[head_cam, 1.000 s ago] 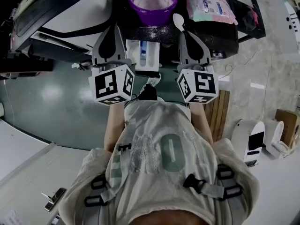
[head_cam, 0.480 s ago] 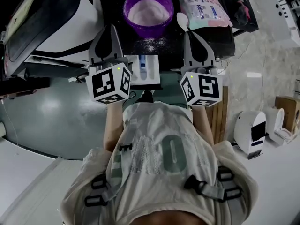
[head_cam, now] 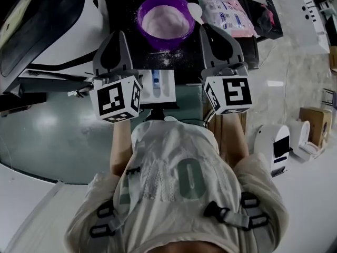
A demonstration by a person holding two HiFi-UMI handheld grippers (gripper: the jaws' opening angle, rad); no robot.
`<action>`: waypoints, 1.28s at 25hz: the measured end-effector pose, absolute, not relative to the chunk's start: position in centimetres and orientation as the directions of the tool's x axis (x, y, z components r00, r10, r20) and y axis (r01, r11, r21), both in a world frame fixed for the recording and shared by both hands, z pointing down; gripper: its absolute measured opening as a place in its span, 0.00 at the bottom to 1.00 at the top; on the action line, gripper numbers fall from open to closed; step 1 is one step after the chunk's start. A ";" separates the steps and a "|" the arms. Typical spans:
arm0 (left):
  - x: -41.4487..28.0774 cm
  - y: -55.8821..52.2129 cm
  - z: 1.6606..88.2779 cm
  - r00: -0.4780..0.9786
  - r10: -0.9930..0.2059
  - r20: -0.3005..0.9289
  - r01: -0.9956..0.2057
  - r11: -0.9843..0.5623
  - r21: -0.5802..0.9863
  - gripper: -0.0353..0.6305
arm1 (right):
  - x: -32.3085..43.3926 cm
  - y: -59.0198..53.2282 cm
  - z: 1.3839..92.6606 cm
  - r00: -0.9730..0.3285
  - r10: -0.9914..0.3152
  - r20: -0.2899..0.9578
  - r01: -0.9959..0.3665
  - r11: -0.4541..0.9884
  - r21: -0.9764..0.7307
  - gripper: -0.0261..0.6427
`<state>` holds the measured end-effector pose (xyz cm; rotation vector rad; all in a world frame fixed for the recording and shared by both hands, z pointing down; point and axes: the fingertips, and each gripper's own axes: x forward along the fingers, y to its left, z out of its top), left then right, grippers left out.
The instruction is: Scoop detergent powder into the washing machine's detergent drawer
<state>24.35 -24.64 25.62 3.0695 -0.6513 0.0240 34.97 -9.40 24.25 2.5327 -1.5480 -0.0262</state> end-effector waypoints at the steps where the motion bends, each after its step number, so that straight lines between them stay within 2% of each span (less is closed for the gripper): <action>1: 24.4 -24.9 25.7 0.915 -0.404 0.017 -0.404 -0.915 0.006 0.08 | 35.0 -10.0 24.1 0.433 -0.897 0.092 -0.890 -0.409 0.202 0.06; 8: 24.8 -25.7 27.5 0.941 -0.339 0.014 -0.339 -0.941 -0.001 0.08 | 35.3 -13.1 26.0 0.270 -0.906 0.327 -0.877 -0.090 0.472 0.06; 13: 25.1 -26.7 28.8 0.944 -0.328 0.040 -0.327 -0.944 -0.034 0.08 | 35.4 -14.9 27.3 0.198 -0.869 0.454 -0.832 0.096 0.546 0.06; 20: 25.1 -27.0 31.0 0.935 -0.343 0.090 -0.343 -0.939 -0.016 0.08 | 36.7 -16.6 30.7 0.150 -0.718 0.680 -0.728 0.385 0.567 0.06; 24: 24.9 -27.0 32.0 0.929 -0.355 0.109 -0.355 -0.935 -0.020 0.08 | 37.3 -16.8 32.2 0.149 -0.620 0.770 -0.718 0.468 0.515 0.06; 32: 24.4 -27.6 32.7 0.916 -0.391 0.086 -0.394 -0.919 0.018 0.08 | 37.9 -17.6 34.5 0.182 -0.498 0.848 -0.739 0.500 0.452 0.06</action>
